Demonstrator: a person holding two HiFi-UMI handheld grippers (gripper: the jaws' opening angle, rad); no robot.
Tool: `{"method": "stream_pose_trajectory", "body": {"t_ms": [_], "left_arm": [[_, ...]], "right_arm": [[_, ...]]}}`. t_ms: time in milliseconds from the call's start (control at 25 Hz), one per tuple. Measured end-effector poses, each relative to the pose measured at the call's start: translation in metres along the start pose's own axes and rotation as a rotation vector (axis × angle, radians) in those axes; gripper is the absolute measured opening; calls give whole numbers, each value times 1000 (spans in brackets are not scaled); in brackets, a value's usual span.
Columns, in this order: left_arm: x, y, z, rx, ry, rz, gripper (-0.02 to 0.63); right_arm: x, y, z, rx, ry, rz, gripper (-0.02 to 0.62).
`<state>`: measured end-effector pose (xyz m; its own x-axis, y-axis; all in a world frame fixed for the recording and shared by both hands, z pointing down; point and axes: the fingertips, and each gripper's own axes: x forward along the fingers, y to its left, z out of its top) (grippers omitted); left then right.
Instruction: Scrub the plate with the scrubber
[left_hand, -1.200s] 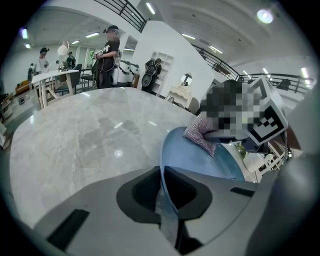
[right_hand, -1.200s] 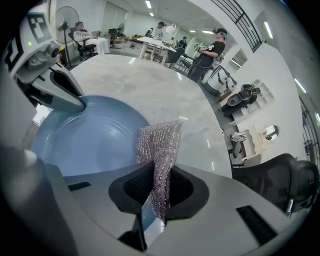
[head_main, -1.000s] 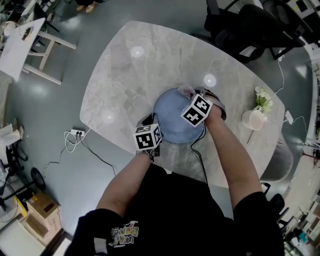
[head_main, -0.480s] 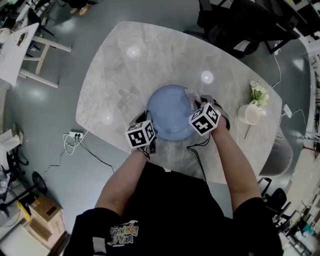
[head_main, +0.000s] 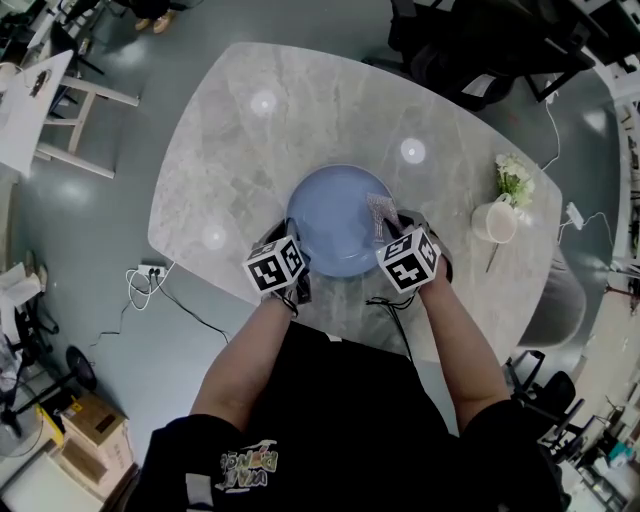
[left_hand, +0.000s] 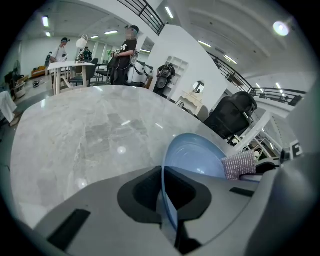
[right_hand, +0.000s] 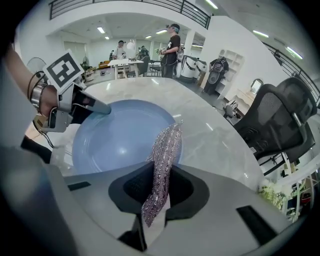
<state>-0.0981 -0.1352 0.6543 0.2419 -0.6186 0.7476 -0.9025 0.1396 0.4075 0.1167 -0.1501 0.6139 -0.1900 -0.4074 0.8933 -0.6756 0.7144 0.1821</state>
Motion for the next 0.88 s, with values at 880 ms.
{"method": "stream_pose_trajectory", "body": {"t_ms": [880], "left_arm": [[1,-2,1,-22,-6,4,28]], "right_arm": [[19,121,37,125,-39,270,71]]}}
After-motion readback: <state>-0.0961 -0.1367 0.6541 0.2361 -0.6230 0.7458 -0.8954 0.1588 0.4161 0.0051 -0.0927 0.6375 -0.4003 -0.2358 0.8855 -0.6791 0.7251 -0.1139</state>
